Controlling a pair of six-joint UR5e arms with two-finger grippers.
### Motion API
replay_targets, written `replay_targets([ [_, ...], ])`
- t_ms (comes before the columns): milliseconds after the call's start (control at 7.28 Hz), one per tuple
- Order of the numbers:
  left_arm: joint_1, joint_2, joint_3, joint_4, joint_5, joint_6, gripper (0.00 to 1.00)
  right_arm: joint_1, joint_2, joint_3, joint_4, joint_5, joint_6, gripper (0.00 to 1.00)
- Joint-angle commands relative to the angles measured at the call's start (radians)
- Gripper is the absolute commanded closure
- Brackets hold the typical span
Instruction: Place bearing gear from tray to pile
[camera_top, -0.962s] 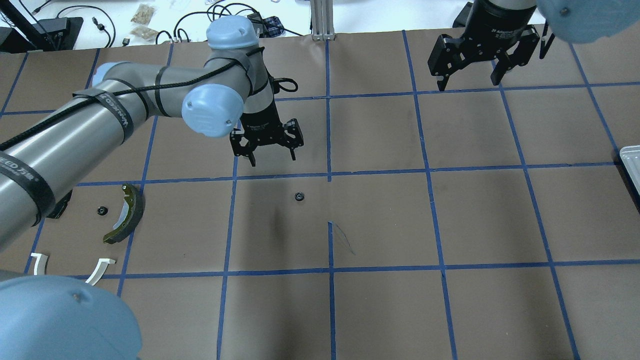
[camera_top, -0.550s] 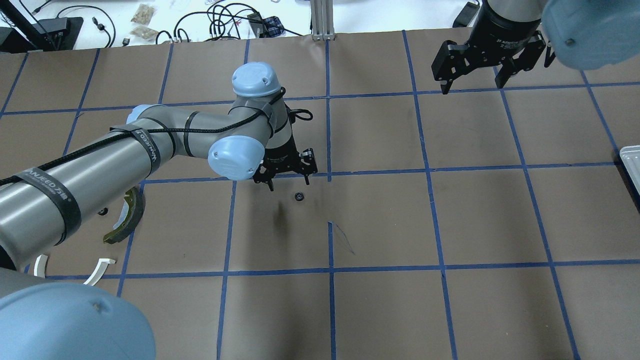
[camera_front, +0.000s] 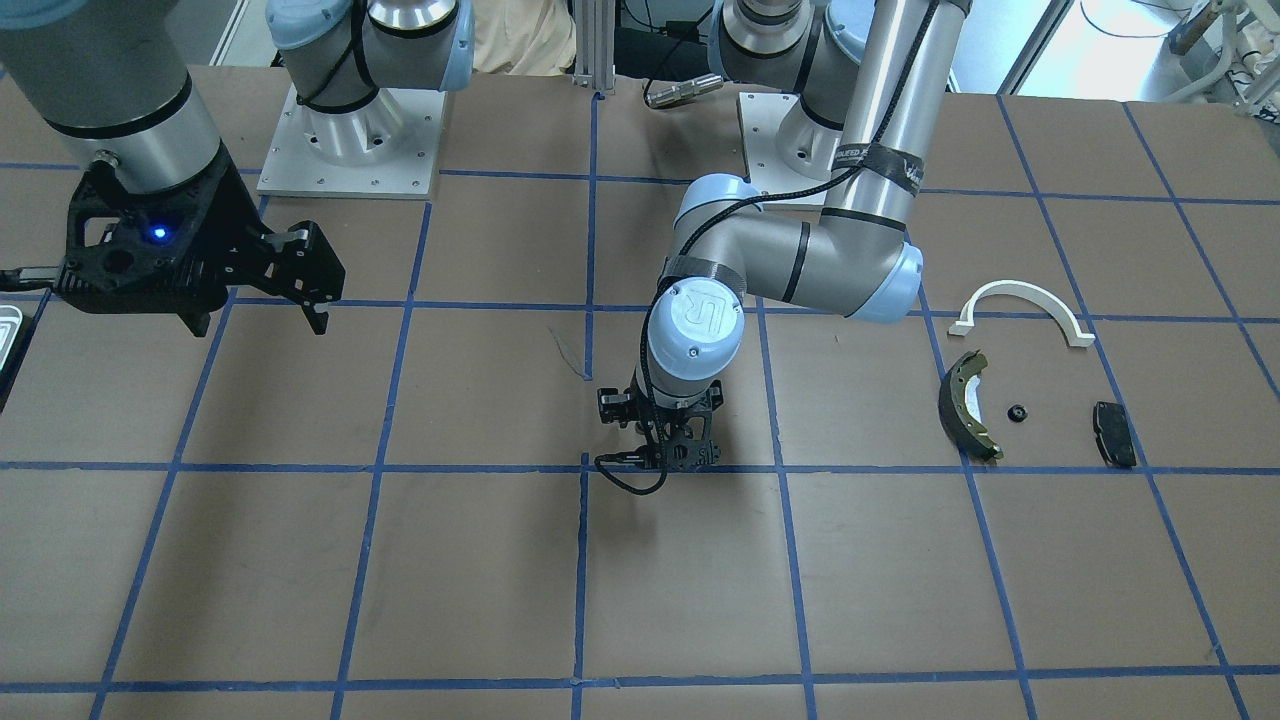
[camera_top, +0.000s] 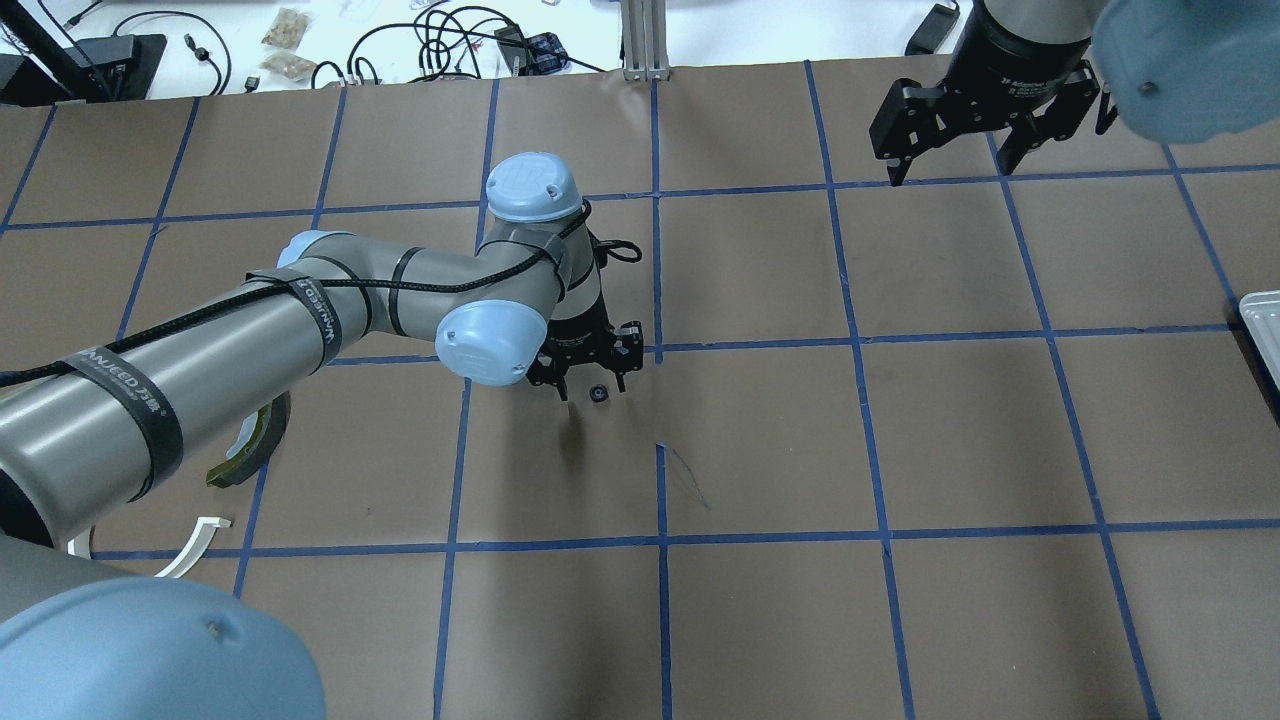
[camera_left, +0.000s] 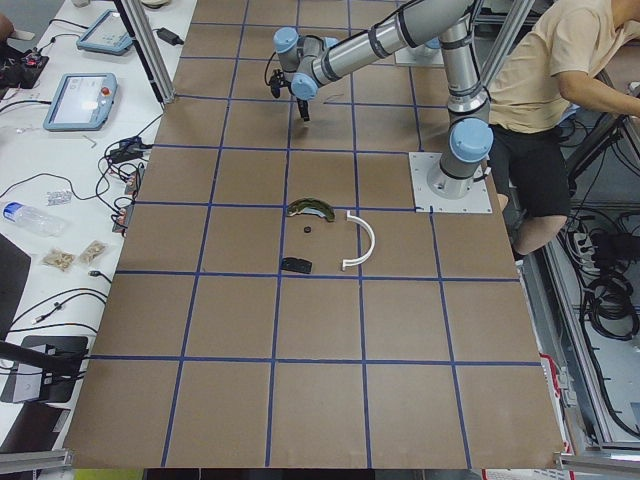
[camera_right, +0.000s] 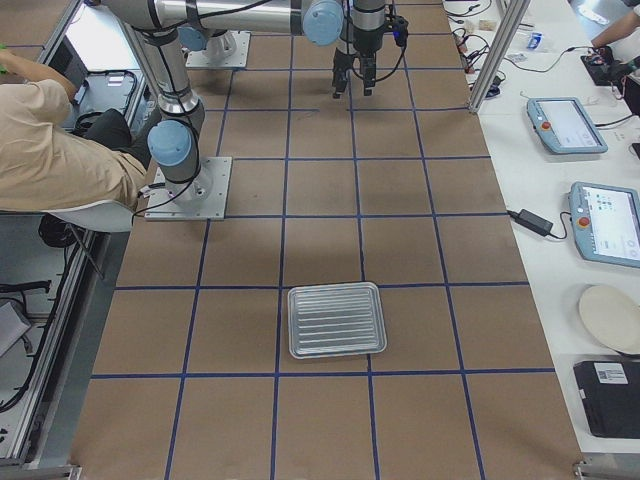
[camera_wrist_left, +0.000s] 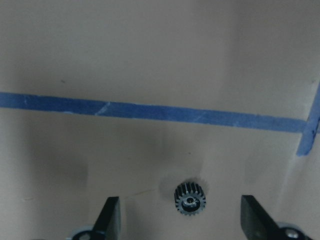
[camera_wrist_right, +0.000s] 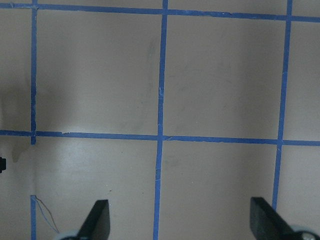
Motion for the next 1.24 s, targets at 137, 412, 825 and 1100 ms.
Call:
replay_targets([
  [137,-0.008,-0.001,-0.018,0.0,0.0,0.0,0.43,-0.007,-0.001,0.005,0.003,0.014,0.003,0.0],
  [412,-0.008,0.001,-0.029,0.002,0.0,0.001,0.44,-0.007,-0.001,0.008,-0.005,0.014,0.004,0.0],
  [825,-0.004,0.001,-0.026,0.003,0.0,0.001,1.0,-0.006,-0.002,0.008,-0.006,0.014,0.006,0.0],
  [1100,0.008,0.011,-0.014,0.003,0.005,0.016,1.0,-0.006,-0.002,0.009,-0.006,0.014,0.006,0.0],
])
